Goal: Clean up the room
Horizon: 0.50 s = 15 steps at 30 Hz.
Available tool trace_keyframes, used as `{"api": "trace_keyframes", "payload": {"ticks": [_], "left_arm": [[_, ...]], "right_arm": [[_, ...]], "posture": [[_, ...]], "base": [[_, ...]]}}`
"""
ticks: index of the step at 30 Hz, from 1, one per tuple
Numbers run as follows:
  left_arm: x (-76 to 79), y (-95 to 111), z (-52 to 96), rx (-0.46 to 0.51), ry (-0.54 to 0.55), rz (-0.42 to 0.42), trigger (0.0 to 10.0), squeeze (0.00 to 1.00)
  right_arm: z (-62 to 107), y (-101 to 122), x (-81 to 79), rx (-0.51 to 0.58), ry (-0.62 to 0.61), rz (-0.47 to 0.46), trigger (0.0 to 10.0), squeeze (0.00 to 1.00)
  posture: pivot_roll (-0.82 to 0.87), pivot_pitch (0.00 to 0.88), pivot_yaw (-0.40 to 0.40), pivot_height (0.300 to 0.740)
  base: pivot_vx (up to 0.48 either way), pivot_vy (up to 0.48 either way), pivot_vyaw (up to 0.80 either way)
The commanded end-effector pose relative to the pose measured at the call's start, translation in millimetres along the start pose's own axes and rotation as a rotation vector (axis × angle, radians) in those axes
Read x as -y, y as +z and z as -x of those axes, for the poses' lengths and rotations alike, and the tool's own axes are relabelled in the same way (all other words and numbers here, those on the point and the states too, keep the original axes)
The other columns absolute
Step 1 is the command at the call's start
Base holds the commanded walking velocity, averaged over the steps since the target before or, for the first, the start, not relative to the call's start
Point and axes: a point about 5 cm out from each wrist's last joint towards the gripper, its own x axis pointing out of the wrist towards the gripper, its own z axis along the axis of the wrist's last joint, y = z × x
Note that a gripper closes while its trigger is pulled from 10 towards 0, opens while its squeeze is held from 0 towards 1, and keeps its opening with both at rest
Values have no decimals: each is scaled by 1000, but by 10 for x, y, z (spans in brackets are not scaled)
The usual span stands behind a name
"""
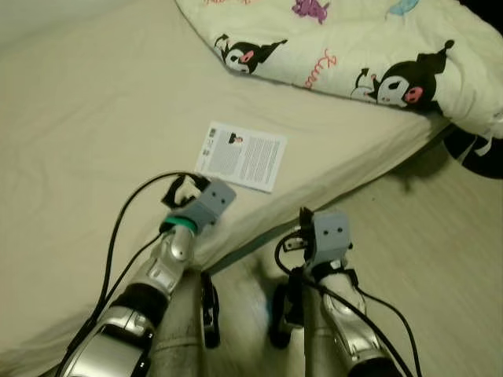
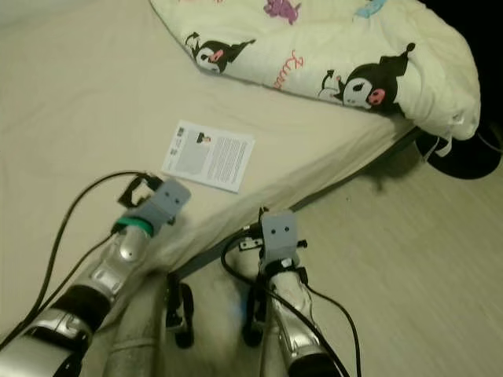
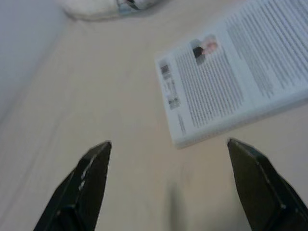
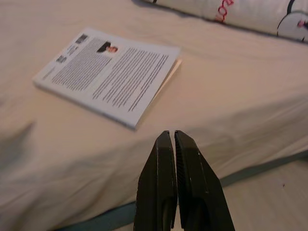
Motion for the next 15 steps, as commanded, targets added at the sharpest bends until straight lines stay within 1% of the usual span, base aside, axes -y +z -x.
{"api": "trace_keyframes", "payload": {"ticks": [1, 2, 3, 5, 7, 8, 9, 10, 11, 12, 13, 14, 15], "left_arm": [[-121, -9, 125, 33, 18, 42, 10000, 0], [-183, 31, 174, 66, 29, 50, 10000, 0], [-183, 31, 174, 66, 29, 50, 10000, 0], [-304, 104, 321, 139, 29, 51, 10000, 0], [-304, 104, 321, 139, 29, 51, 10000, 0], [-334, 121, 373, 163, 22, 54, 10000, 0], [-334, 121, 373, 163, 22, 54, 10000, 0], [-329, 137, 452, 170, 3, 95, 10000, 0], [-304, 146, 510, 156, -11, 156, 10000, 0], [-286, 155, 544, 140, -12, 210, 10000, 0], [-270, 165, 557, 127, -9, 247, 10000, 0], [-262, 185, 553, 125, -1, 275, 10000, 0], [-262, 185, 553, 125, -1, 275, 10000, 0]], "right_arm": [[30, 10, 5, 0, -14, -19, 10000, 0], [22, 43, 21, 15, -20, -20, 10000, 0], [22, 43, 21, 15, -20, -20, 10000, 0], [19, 95, 65, 40, -32, -21, 10000, 0], [19, 95, 65, 40, -32, -21, 10000, 0], [22, 104, 79, 44, -35, -22, 10000, 0], [22, 104, 79, 44, -35, -22, 10000, 0], [32, 107, 112, 48, -41, -27, 10000, 0], [42, 102, 145, 48, -47, -27, 10000, 0], [49, 97, 174, 47, -54, -23, 10000, 0], [50, 84, 204, 38, -62, -3, 10000, 0], [49, 77, 223, 36, -66, 7, 10000, 0], [49, 77, 223, 36, -66, 7, 10000, 0]], "posture": [[-87, 283, 92, 636], [-86, 275, 90, 636], [-86, 275, 90, 636], [-85, 208, 73, 636], [-85, 208, 73, 636], [-85, 208, 73, 636], [-85, 208, 73, 636], [-89, 154, 56, 636], [-90, 130, 47, 636], [-92, 125, 45, 636], [-97, 112, 39, 636], [-97, 107, 38, 636], [-97, 107, 38, 636]], "base": [[0, 0, 0], [0, 0, 0], [0, 0, 0], [0, 0, 0], [0, 0, 0], [0, 0, 0], [0, 0, 0], [0, 0, 0], [0, 0, 0], [0, 0, 0], [0, 0, 0], [0, 0, 0], [0, 0, 0]]}}
